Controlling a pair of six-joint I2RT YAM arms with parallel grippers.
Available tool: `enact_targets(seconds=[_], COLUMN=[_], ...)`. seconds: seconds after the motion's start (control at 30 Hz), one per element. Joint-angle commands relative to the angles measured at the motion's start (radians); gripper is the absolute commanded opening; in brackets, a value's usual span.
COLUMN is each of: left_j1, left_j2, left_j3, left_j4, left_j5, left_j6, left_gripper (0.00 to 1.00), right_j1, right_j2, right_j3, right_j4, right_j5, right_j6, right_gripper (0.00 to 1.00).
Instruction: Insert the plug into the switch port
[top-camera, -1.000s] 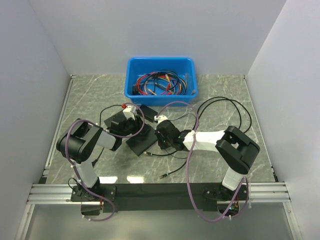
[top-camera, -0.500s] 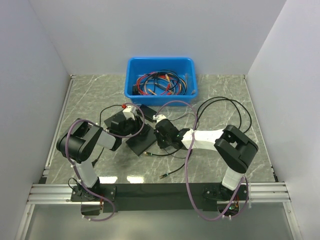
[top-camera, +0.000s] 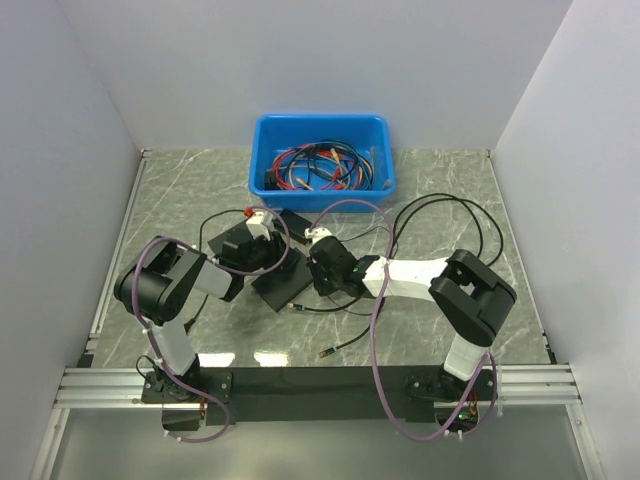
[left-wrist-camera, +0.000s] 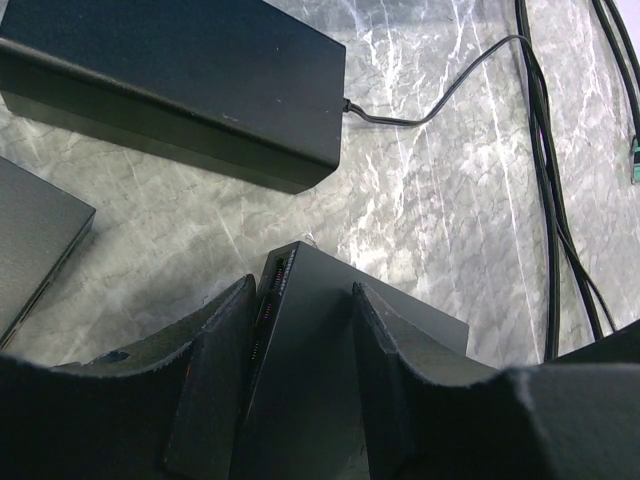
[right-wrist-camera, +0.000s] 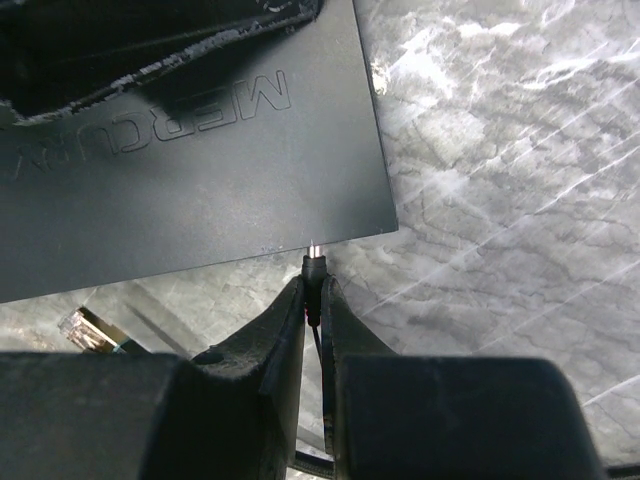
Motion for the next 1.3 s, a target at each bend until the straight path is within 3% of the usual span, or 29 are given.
enact_targets(seconds=[0.0, 0.33, 0.87, 1.27], left_j1=[-0.011, -0.011, -0.014, -0.04], left_j2=[0.01, 0.012, 0.068, 0.076], left_j3=[0.015, 0.016, 0.013, 0.019], left_j4=[-0.035, -0.037, 0.042, 0.02], left_j5=[0.033, 0.036, 0.198, 0.185], left_j6=[0.006, 0.011, 0.049, 0.075], left_gripper=[0.48, 0.48, 0.47, 0.45], right_j1=[0.008, 0.013, 0.01, -0.005], right_j2=[-0.015, -0.001, 0.042, 0.093], right_j3=[0.059, 0.06, 0.092, 0.172], right_j4=[0.082, 0.086, 0.083, 0.069], right_j5=[-0.012, -0.006, 0.062, 0.098], right_j6=[-0.007, -0.015, -0.148, -0.19], right_gripper=[0.0, 0.0, 0.0, 0.0])
